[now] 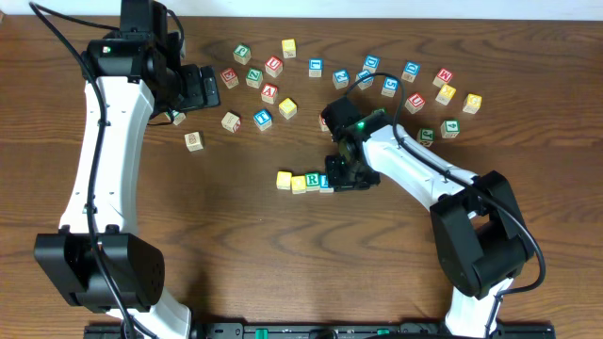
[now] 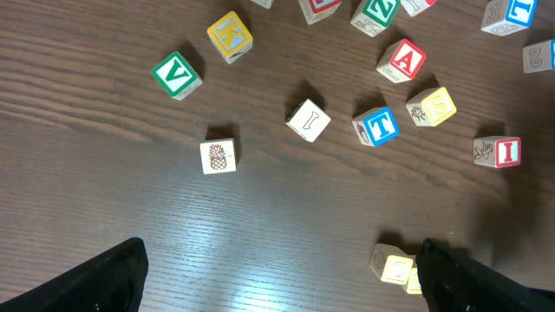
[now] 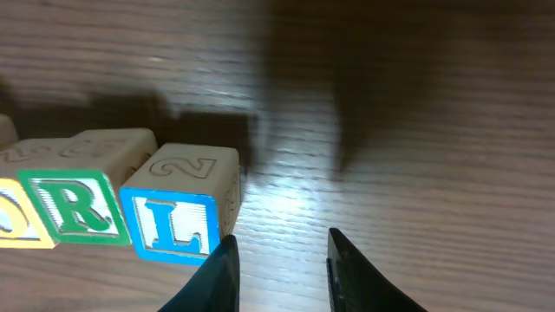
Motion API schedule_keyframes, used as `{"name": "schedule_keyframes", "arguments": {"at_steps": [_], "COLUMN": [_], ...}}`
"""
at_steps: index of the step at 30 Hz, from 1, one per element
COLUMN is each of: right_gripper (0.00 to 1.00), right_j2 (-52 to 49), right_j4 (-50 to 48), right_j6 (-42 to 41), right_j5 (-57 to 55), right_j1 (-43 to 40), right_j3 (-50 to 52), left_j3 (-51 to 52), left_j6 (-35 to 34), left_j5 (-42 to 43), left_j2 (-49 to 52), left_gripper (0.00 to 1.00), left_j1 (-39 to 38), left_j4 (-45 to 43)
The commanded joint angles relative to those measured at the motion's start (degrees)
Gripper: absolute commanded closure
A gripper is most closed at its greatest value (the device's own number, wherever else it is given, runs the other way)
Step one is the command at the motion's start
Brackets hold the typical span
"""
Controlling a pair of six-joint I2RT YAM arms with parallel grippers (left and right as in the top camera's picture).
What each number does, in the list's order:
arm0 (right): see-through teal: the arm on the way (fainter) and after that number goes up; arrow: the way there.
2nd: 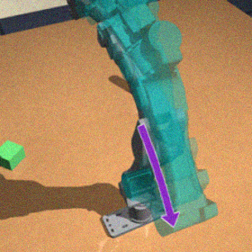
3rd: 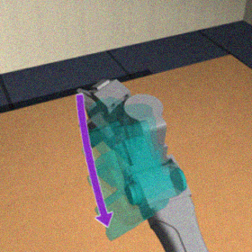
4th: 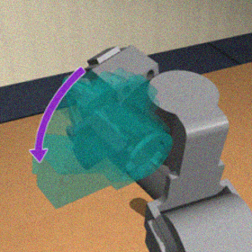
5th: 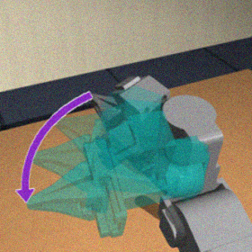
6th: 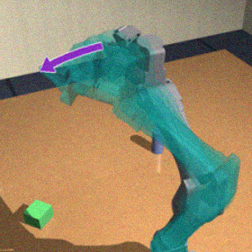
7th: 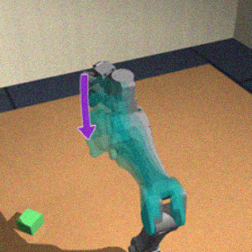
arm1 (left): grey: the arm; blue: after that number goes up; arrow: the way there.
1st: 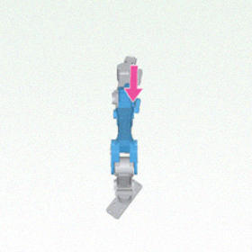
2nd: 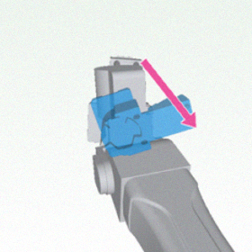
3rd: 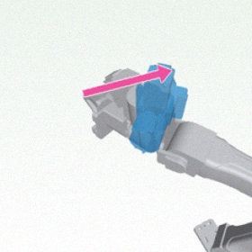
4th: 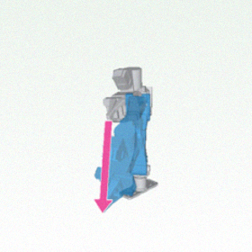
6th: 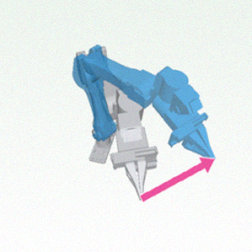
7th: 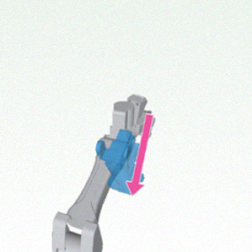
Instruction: Spell out CORL
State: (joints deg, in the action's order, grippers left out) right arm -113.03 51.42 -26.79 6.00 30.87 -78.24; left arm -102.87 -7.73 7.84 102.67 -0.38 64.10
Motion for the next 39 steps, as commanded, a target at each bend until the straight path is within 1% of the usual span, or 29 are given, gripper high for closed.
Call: {"name": "schedule_keyframes", "arguments": {"at_steps": [1,11,15,18,19,21,22,24,25,26,27,30,31,32,37,39], "right_gripper": [0.71,0.71,0.73,0.72,0.71,0.70,0.70,0.69,0.69,0.70,0.70,0.70,0.70,0.71,0.71,0.70], "right_j2": [-0.55,-0.52,-0.44,-0.44,-0.44,-0.44,-0.44,-0.44,-0.44,-0.44,-0.44,-0.44,-0.44,-0.44,-0.44,-0.44], "right_j4": [-0.66,-2.99,-1.60,-0.17,0.07,0.07,0.00,-0.02,-0.20,-0.24,-0.28,-0.48,-0.48,-0.46,-0.44,-0.46], "right_j6": [-1.07,-0.28,1.81,2.25,2.23,2.19,2.12,1.99,2.01,2.05,2.43,3.76,3.76,3.76,3.80,4.39], "right_j5": [0.57,0.59,0.59,0.57,0.59,0.61,0.63,0.87,1.29,1.51,1.88,3.23,3.45,3.65,3.82,3.82], "right_j1": [0.42,0.52,-0.31,-0.92,-1.22,-1.99,-2.56,-3.69,-4.46,-5.18,-5.97,-7.65,-8.07,-8.44,-9.25,-9.25], "right_j3": [0.26,0.09,-2.84,-5.62,-6.32,-7.28,-7.58,-7.91,-7.91,-7.91,-7.91,-7.91,-7.91,-7.91,-7.91,-7.91], "left_j3": [0.50,0.50,0.55,0.55,0.55,0.66,0.66,1.07,1.36,1.70,2.19,4.22,5.20,5.88,7.56,7.82], "left_j6": [-0.55,-0.55,-0.59,-2.36,-3.21,-4.02,-4.00,-3.98,-3.98,-3.98,-3.98,-4.02,-4.26,-4.81,-9.03,-9.60], "left_j5": [0.52,0.55,0.57,0.57,0.57,0.57,0.57,0.55,0.55,0.55,0.55,0.55,0.52,0.52,0.55,0.52], "left_j2": [0.33,0.35,0.33,0.33,0.35,0.33,0.35,0.35,0.35,0.44,0.57,1.20,1.60,2.01,4.72,5.77], "left_gripper": [0.02,0.02,0.02,0.02,0.01,0.12,0.16,0.20,0.26,0.35,0.48,0.80,0.89,0.92,0.92,0.92], "left_j1": [0.20,0.20,0.20,0.04,-0.04,-0.70,-1.31,-2.86,-3.72,-4.74,-5.70,-8.41,-9.42,-10.19,-14.36,-16.26], "left_j4": [0.13,0.20,0.22,1.03,1.40,2.32,2.80,2.93,2.86,2.73,2.47,1.11,0.46,0.02,-2.32,-3.76]}}
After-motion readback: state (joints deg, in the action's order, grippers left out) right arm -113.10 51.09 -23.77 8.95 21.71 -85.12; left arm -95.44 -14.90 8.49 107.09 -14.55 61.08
